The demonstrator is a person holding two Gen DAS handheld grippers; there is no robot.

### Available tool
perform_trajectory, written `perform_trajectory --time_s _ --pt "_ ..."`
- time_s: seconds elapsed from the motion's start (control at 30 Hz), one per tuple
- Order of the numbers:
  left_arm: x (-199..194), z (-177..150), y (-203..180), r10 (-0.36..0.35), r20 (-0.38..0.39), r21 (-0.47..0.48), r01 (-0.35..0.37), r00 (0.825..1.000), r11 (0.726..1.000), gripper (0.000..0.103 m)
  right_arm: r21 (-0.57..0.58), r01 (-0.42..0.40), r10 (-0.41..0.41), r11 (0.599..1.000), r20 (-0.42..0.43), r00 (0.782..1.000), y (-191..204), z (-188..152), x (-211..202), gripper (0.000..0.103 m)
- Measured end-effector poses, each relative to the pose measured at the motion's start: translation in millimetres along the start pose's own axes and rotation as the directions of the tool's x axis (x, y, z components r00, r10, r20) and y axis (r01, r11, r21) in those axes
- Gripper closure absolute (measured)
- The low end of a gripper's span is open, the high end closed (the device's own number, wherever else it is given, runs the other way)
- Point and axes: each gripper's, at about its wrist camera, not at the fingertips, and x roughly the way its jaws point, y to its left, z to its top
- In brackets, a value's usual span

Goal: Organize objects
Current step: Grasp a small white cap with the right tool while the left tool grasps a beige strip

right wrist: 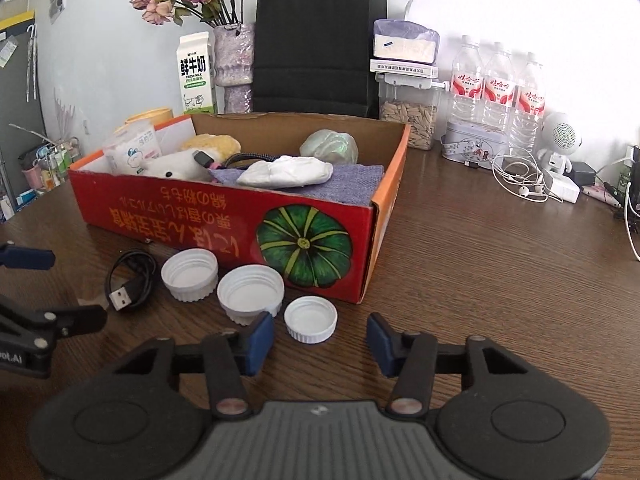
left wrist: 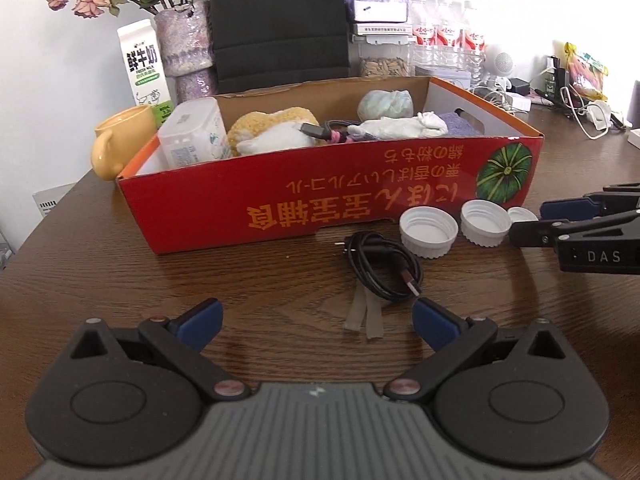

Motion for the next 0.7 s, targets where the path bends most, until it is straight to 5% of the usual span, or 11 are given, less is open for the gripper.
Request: perform_trajectory --time_s 0.1,0.23,0.33,0.4,0.47,0.7 --pt "2.6 -0.2 0.5 -0.011 -0.010 -0.008 0.011 1.000 1.000 0.002 0.006 -0.014 0.014 1.000 0.002 1.000 -0.9 0.5 -0.5 0.062" --pt "4.5 0.9 2.9 -0.056 -0.006 -0.029 0.056 0.998 0.998 0.019 0.005 -0.021 0.021 1.000 0.003 1.000 -0.8 0.8 -0.8 0.064" --pt "3.0 1.4 1.7 -0.095 0.012 -0.023 0.096 0.995 0.995 0.043 0.006 -0.024 0.024 1.000 0.003 1.000 -1.0 0.9 -1.1 0.069" --pt "0.9 1.7 0.9 -0.119 0.022 -0.014 0.119 0.993 0.993 0.079 0.003 -0.025 0.025 1.000 0.003 1.000 -0.8 1.2 -1.2 0.070" --pt "0.3 2.0 0.7 -0.128 0.023 -0.013 0.128 0.992 0.992 0.092 0.002 -0.029 0.029 1.000 0.004 1.000 -0.5 1.0 -1.6 0.074" --pt "-2.2 0.7 2.9 -0.103 0.026 -0.029 0.104 0.994 0.994 0.097 0.003 -0.042 0.042 0.999 0.007 0.999 -0.5 1.0 -2.7 0.076"
